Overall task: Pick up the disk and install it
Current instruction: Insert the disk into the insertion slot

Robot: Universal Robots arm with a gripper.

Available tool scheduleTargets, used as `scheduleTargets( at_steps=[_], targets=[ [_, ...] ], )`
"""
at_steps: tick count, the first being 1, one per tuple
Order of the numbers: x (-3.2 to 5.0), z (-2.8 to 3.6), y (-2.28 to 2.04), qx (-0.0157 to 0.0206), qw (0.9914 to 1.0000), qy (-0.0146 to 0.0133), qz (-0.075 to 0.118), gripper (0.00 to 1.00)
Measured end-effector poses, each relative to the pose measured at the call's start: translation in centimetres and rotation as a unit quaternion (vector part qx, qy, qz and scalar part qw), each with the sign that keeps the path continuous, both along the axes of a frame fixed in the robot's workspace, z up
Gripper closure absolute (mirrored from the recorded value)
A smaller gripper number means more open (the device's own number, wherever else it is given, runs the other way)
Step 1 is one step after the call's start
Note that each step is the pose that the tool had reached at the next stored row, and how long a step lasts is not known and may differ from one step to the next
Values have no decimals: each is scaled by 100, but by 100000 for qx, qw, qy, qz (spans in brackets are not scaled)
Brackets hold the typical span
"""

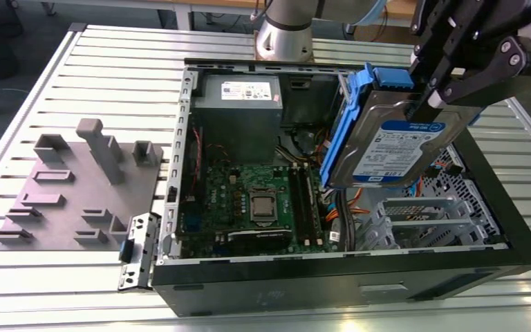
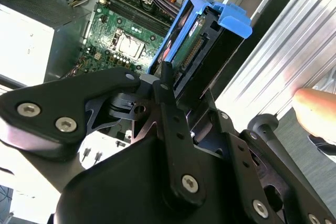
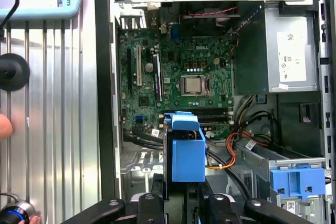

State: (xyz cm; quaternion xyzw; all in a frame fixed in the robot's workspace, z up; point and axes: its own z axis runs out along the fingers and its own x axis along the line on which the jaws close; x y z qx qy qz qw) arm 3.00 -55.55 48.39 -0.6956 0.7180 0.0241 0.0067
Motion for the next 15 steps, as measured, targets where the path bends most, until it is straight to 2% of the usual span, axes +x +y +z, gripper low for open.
scheduleTargets(
  at_steps=[10,11,15],
  targets=[
    [191,-2,0,-7,100000,8,-5,65],
    [252,-3,0,-3,100000,8,-4,65],
    [342,-4,0,-4,100000,7,-8,65]
  ],
)
